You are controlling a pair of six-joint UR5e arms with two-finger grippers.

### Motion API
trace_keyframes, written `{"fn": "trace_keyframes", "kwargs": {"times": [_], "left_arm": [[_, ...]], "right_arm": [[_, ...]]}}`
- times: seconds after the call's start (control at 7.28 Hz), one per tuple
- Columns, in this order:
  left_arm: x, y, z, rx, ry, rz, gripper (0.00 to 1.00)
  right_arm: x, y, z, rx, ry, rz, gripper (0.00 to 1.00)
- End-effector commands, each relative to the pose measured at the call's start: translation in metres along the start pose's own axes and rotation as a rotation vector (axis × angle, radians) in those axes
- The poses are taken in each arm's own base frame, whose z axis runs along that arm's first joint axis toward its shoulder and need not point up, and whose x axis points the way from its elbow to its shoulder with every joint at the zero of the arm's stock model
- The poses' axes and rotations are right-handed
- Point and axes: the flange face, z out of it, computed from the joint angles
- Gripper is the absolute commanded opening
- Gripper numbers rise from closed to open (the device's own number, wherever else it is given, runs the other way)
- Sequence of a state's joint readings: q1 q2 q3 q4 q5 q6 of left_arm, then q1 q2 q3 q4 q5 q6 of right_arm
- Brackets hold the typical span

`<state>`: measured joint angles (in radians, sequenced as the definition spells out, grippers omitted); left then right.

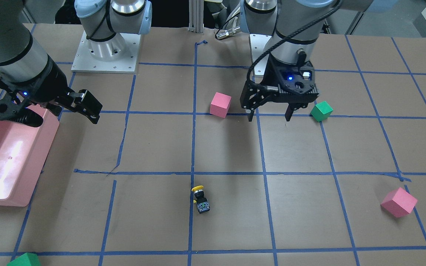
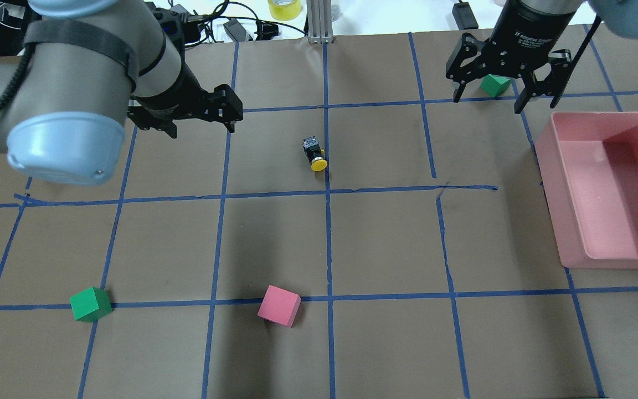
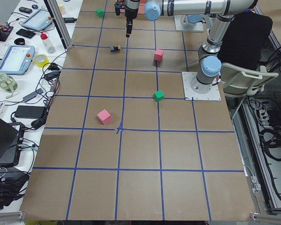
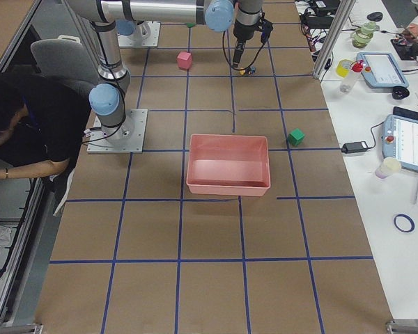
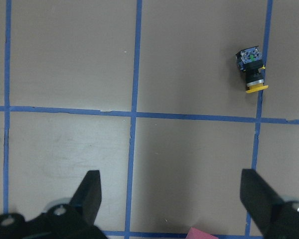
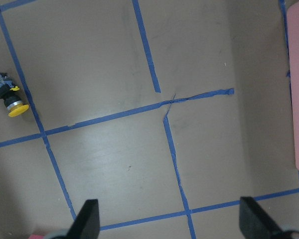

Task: Align button upright
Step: 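Reach the left gripper over the button and grasp its body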

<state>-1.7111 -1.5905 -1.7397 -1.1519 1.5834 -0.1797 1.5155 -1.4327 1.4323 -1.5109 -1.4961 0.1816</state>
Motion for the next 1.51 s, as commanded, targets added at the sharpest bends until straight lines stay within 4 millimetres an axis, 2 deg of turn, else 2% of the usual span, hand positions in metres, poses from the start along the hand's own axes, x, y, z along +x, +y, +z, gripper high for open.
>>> {"fn": "trace_keyframes", "kwargs": {"times": [0.0, 0.27, 0.55, 0.69, 0.96, 1.1, 1.37], "left_arm": [[0.034, 0.027, 0.031, 0.058, 0.033, 0.008, 1.00], [0.054, 0.036, 0.066, 0.189, 0.071, -0.002, 1.00], [0.063, 0.036, 0.103, 0.247, 0.045, -0.192, 0.97], [0.078, 0.041, 0.128, 0.263, -0.018, -0.187, 0.99], [0.105, 0.044, 0.183, 0.318, -0.002, -0.209, 0.99], [0.115, 0.042, 0.206, 0.358, 0.014, -0.206, 0.99], [0.151, 0.032, 0.247, 0.418, -0.003, -0.180, 0.98]], "right_arm": [[-0.012, 0.015, -0.006, 0.022, 0.020, -0.034, 1.00], [-0.022, 0.022, -0.006, 0.038, 0.092, -0.067, 1.00], [-0.018, 0.024, -0.006, 0.050, 0.162, -0.062, 1.00], [-0.025, 0.026, -0.003, 0.049, 0.168, -0.085, 1.00], [-0.030, 0.030, -0.004, 0.052, 0.166, -0.090, 1.00], [-0.032, 0.031, -0.006, 0.054, 0.155, -0.094, 1.00], [-0.037, 0.037, -0.008, 0.060, 0.155, -0.106, 1.00]]}}
